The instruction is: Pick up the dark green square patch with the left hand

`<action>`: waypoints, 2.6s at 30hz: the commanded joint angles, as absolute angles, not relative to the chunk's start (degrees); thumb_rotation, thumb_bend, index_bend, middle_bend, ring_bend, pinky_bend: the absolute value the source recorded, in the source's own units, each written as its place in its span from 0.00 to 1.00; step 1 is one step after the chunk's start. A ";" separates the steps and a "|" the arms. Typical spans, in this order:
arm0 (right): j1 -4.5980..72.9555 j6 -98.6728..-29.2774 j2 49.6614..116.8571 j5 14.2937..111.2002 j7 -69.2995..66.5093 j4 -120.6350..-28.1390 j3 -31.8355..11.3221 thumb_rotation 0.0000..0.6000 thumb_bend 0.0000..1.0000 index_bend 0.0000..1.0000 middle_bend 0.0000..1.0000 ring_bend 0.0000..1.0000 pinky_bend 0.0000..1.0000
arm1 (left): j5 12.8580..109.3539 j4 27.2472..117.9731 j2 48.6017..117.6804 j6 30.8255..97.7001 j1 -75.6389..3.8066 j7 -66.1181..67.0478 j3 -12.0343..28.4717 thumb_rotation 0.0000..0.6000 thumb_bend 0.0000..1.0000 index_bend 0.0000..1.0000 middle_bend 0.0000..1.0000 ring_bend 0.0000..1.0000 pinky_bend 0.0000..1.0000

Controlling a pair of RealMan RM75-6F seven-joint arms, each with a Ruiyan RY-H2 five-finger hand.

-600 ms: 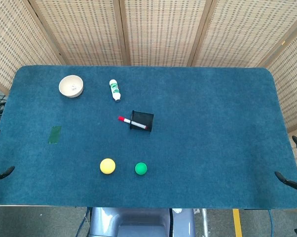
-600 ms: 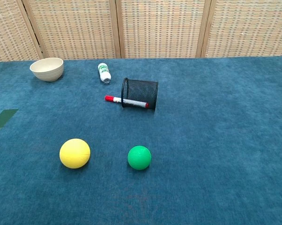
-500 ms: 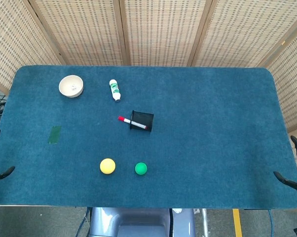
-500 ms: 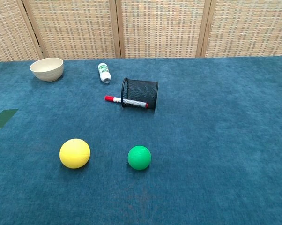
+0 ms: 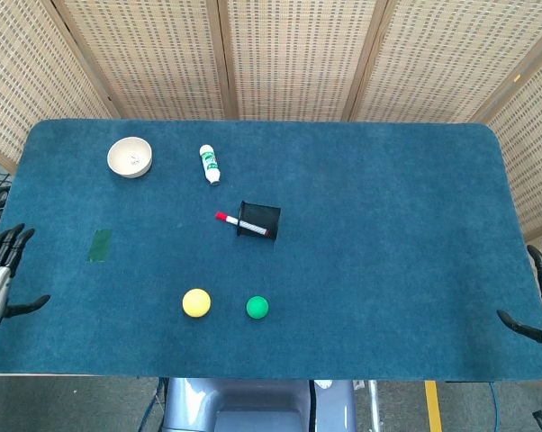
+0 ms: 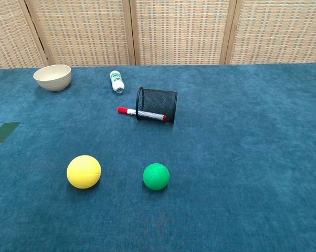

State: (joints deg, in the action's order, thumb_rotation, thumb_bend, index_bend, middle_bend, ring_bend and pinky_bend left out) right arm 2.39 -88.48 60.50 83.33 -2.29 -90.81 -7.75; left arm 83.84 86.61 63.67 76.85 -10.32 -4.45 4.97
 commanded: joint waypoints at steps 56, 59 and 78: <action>5.82 -81.78 62.21 78.30 -3.33 -88.31 -8.72 1.00 0.00 0.00 0.00 0.00 0.00 | 69.03 43.41 94.99 52.05 -25.80 -8.82 9.73 1.00 0.22 0.38 0.00 0.00 0.00; 5.86 -81.70 62.24 78.18 -3.31 -88.28 -8.74 1.00 0.00 0.00 0.00 0.00 0.00 | 69.29 42.66 95.57 52.12 -26.00 -8.95 9.75 1.00 0.23 0.38 0.00 0.00 0.00; 5.94 -81.47 62.28 77.85 -3.45 -88.07 -8.69 1.00 0.00 0.00 0.00 0.00 0.00 | 69.27 40.11 97.28 51.11 -26.95 -7.24 10.09 1.00 0.25 0.38 0.00 0.00 0.00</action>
State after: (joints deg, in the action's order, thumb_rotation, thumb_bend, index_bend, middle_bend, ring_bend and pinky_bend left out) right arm 5.94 -81.47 62.28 77.85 -3.45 -88.07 -8.69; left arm 69.30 40.19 97.22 51.18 -26.89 -7.33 10.06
